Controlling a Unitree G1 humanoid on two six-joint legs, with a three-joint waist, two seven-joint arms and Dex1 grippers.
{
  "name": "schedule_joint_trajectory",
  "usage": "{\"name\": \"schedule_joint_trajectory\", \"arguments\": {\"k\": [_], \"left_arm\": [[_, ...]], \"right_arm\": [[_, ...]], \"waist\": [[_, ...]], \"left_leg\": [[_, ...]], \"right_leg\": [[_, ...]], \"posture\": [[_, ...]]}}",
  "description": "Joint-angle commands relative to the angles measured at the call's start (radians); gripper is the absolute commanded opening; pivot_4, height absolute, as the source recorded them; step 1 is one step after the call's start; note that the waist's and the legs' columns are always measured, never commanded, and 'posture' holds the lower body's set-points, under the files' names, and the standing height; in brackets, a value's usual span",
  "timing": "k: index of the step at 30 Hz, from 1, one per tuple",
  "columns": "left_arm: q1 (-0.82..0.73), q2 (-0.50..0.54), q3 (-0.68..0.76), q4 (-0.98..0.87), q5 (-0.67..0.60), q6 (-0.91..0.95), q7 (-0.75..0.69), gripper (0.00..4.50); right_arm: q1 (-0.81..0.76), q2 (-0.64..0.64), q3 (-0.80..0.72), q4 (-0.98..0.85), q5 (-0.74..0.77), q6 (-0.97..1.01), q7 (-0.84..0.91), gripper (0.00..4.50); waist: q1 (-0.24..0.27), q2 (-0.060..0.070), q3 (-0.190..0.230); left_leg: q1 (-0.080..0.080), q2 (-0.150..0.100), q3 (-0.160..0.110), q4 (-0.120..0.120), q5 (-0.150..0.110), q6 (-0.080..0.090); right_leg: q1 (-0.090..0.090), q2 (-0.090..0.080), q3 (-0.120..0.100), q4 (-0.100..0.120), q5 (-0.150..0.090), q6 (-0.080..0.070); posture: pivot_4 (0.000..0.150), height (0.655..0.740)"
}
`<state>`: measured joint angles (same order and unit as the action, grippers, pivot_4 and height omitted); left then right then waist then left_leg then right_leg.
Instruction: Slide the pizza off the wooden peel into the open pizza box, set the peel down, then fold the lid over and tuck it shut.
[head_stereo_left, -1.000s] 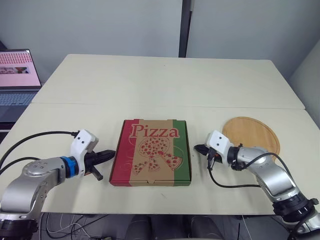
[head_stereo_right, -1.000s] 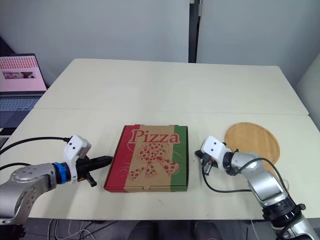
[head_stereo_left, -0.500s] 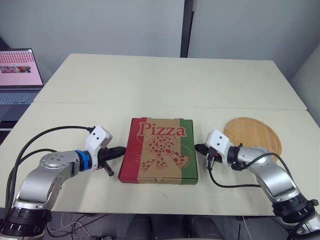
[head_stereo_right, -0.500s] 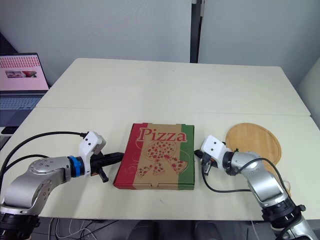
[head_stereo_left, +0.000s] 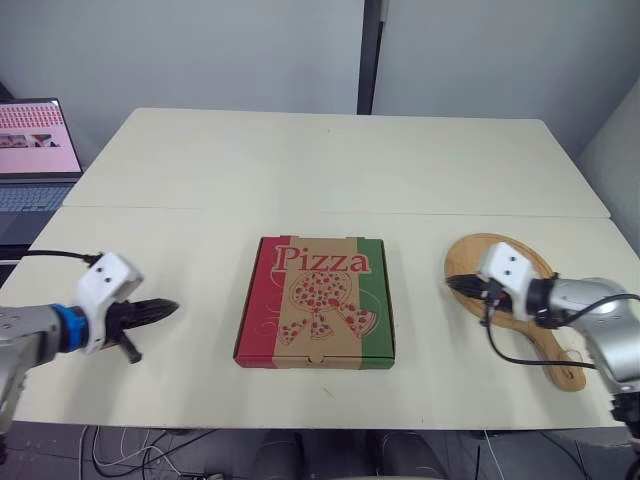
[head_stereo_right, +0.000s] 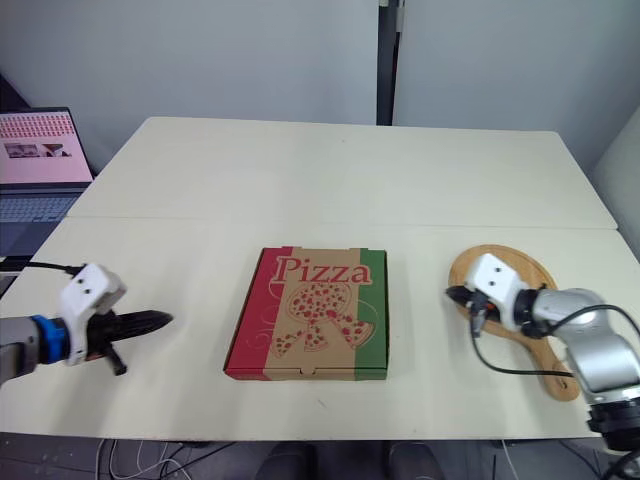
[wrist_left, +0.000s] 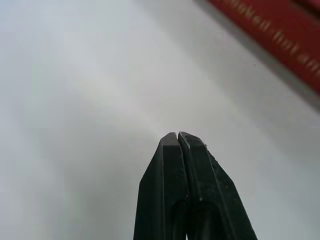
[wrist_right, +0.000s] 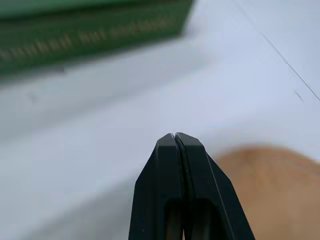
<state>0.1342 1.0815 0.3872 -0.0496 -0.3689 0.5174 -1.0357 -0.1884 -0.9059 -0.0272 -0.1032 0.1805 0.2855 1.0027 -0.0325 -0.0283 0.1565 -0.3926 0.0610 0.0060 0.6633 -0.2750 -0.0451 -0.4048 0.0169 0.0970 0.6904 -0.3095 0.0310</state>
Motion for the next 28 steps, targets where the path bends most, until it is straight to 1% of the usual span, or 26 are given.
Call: {"name": "schedule_joint_trajectory", "arguments": {"k": [1,4,8,11,16,25,28], "left_arm": [[0.035,0.009,0.114,0.040,0.035,-0.082,0.002,0.00],[0.065,0.007,0.147,0.073,0.052,-0.108,0.000,0.00],[0.068,0.008,0.145,0.106,0.062,-0.126,-0.005,0.00],[0.058,0.017,0.141,0.105,0.054,-0.106,-0.015,0.00],[0.032,0.027,0.124,0.114,0.064,-0.107,-0.021,0.00],[-0.005,0.032,0.097,0.125,0.078,-0.106,-0.036,0.00],[-0.025,0.026,0.097,0.131,0.058,-0.090,-0.046,0.00]], "right_arm": [[-0.010,-0.081,-0.083,0.068,0.034,-0.060,0.091,0.05],[-0.006,-0.134,-0.096,0.129,0.033,-0.094,0.155,0.05],[-0.021,-0.186,-0.103,0.217,0.019,-0.136,0.203,0.05],[-0.044,-0.221,-0.102,0.279,0.013,-0.155,0.233,0.05],[-0.032,-0.266,-0.102,0.309,0.016,-0.156,0.287,0.05],[-0.054,-0.292,-0.099,0.407,-0.013,-0.209,0.289,0.05],[-0.066,-0.286,-0.090,0.413,-0.017,-0.216,0.289,0.05]], "waist": [[0.000,0.000,0.000],[0.000,0.001,0.000],[0.000,0.001,0.001],[-0.001,0.002,0.001],[0.000,0.003,0.002],[-0.001,0.003,0.002],[-0.003,0.003,0.002]], "left_leg": [[0.000,0.000,0.000,0.000,0.000,0.000],[0.000,0.001,0.000,0.000,0.000,0.000],[0.001,0.001,0.002,0.000,0.000,0.000],[0.001,0.001,0.002,0.000,0.000,0.000],[0.001,0.001,0.002,0.000,0.000,0.000],[0.001,0.001,0.003,0.000,0.000,0.000],[0.002,0.001,0.004,0.000,0.000,0.000]], "right_leg": [[0.000,0.000,0.000,0.000,0.000,0.000],[0.000,0.000,0.000,0.000,0.000,0.000],[0.000,0.000,0.001,0.000,0.000,0.000],[0.000,0.000,0.001,0.000,0.000,0.000],[0.000,0.000,0.001,0.000,0.000,0.000],[0.000,0.000,0.001,0.001,0.000,0.000],[0.000,0.000,0.002,0.001,0.000,0.000]], "posture": [[0.150,0.7332],[0.150,0.7332],[0.150,0.7332],[0.150,0.7332],[0.150,0.7332],[0.150,0.7332],[0.150,0.7332]]}}
